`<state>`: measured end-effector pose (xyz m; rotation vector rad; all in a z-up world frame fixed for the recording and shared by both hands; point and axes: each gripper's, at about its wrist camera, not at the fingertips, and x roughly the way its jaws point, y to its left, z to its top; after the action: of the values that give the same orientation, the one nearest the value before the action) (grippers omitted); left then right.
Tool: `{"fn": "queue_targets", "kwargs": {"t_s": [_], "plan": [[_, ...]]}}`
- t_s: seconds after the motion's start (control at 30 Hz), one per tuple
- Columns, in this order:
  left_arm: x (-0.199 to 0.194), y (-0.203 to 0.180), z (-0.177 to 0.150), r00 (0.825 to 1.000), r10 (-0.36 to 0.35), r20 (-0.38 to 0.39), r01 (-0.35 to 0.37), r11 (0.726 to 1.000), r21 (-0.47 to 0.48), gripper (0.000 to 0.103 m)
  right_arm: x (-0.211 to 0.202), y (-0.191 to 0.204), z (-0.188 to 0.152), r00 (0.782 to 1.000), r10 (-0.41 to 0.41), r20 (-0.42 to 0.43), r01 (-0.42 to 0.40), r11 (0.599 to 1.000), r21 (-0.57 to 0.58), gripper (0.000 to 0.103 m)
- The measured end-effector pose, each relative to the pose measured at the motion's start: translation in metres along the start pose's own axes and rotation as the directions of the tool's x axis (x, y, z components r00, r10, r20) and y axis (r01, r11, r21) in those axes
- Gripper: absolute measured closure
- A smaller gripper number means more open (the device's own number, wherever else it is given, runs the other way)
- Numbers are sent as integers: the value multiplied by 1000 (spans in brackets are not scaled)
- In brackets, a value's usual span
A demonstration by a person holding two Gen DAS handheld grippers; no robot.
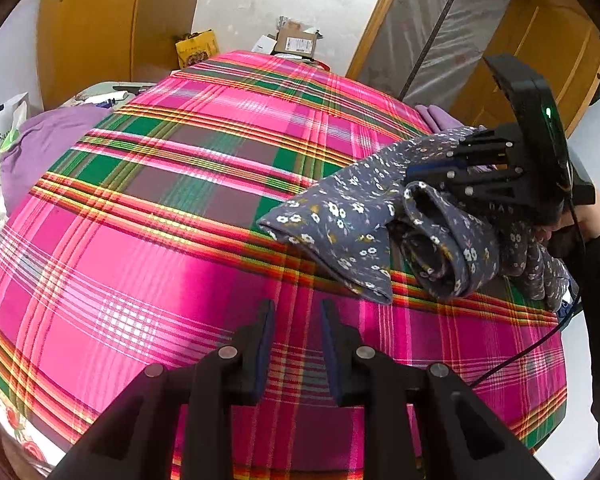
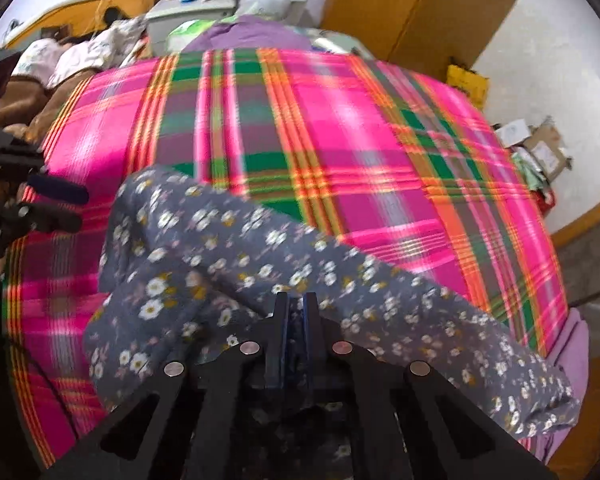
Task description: Fold clothes
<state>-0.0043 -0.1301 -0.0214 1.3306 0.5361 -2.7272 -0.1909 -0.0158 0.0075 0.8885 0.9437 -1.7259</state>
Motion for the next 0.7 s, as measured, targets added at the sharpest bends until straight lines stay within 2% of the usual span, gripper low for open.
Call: {"fn": "queue_targets", "kwargs": {"t_s": [0.13, 0.23, 0.27, 0.3, 0.33, 0.4, 0.43, 0.47, 0.57, 0.7], "plan": [[3, 3, 1, 1000, 7, -6, -7, 1000, -6, 80, -15, -22, 8, 996, -48, 79, 39, 994, 104, 100], [5, 4, 2, 1000, 10, -11, -10, 1000, -8, 80, -26, -40, 13, 983, -149, 107, 129, 976, 175, 100], [5, 4, 1, 1000, 9, -12, -10, 1000, -8, 80, -28, -44, 9, 984, -142, 107, 119, 974, 194, 100], [5, 4, 1, 1000, 9, -12, -9, 1000, -8, 80, -29, -48, 7, 989, -102, 105, 79, 976, 202, 99], [5, 4, 1, 1000, 9, -12, -9, 1000, -7, 80, -28, -47, 5, 993, -65, 99, 46, 982, 184, 97], [6, 5, 1, 1000, 8, -12, -8, 1000, -7, 80, -26, -35, 5, 995, -43, 86, 33, 993, 113, 84], [6, 5, 1, 1000, 7, -12, -7, 1000, -8, 80, -24, -28, 5, 997, -24, 77, 18, 997, 78, 69], [7, 5, 1, 1000, 7, -12, -7, 1000, -9, 80, -23, -21, 4, 998, -4, 66, 1, 999, 43, 65], [7, 6, 1, 1000, 4, -12, -5, 1000, -6, 80, -11, 6, 5, 999, 28, 36, -27, 999, -31, 65], [7, 7, 1, 1000, 3, -12, -3, 1000, -9, 80, 2, 19, 5, 998, 55, -27, -57, 994, -98, 65]]}}
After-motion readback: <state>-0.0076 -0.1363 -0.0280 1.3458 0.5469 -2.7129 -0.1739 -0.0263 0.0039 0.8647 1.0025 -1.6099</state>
